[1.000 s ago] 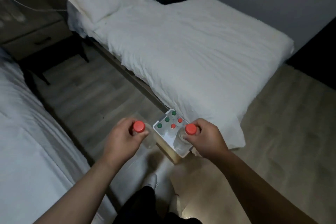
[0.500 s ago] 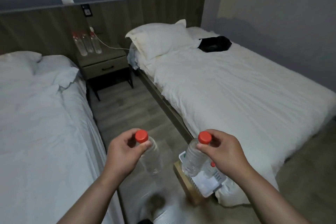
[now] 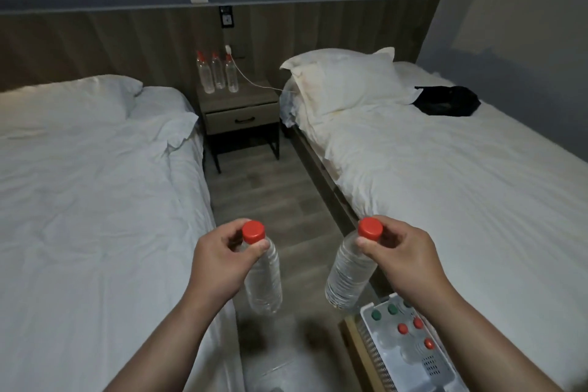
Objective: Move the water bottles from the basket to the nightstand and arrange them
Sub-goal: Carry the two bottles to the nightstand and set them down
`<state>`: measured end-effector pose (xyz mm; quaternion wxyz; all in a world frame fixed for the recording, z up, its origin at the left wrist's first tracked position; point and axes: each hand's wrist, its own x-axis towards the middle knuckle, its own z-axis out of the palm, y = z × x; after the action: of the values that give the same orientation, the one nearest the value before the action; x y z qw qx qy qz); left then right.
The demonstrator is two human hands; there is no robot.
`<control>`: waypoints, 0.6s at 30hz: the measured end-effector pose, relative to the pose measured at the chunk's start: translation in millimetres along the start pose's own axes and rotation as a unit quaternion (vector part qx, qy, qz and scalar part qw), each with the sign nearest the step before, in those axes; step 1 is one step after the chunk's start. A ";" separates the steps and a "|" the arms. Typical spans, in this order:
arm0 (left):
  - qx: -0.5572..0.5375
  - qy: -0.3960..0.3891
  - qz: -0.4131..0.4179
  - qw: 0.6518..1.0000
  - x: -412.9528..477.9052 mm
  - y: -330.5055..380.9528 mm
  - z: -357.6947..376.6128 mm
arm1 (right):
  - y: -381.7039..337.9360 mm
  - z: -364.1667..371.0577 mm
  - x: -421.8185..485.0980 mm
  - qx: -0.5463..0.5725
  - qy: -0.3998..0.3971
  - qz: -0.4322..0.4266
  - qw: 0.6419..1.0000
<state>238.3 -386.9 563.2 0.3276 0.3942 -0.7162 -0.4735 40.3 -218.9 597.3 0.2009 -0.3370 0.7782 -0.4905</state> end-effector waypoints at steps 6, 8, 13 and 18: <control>0.005 0.012 0.005 1.000 46.3 -2.1 -29.5 | -22.7 37.2 37.1 -0.006 -0.005 -0.022 1.000; 0.003 0.025 0.009 1.000 57.8 -1.9 -36.8 | -26.7 46.1 49.1 -0.014 -0.015 -0.028 0.999; 0.014 0.052 0.002 0.999 87.1 -7.1 -46.3 | -36.0 62.5 84.7 -0.025 -0.039 -0.050 0.998; 0.032 0.073 -0.018 0.997 117.5 -16.2 -44.2 | -38.1 81.7 134.2 -0.023 -0.079 -0.067 0.994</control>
<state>223.9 -512.1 574.2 0.3576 0.4506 -0.6983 -0.4260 12.4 -378.1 598.1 0.2205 -0.4303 0.7469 -0.4565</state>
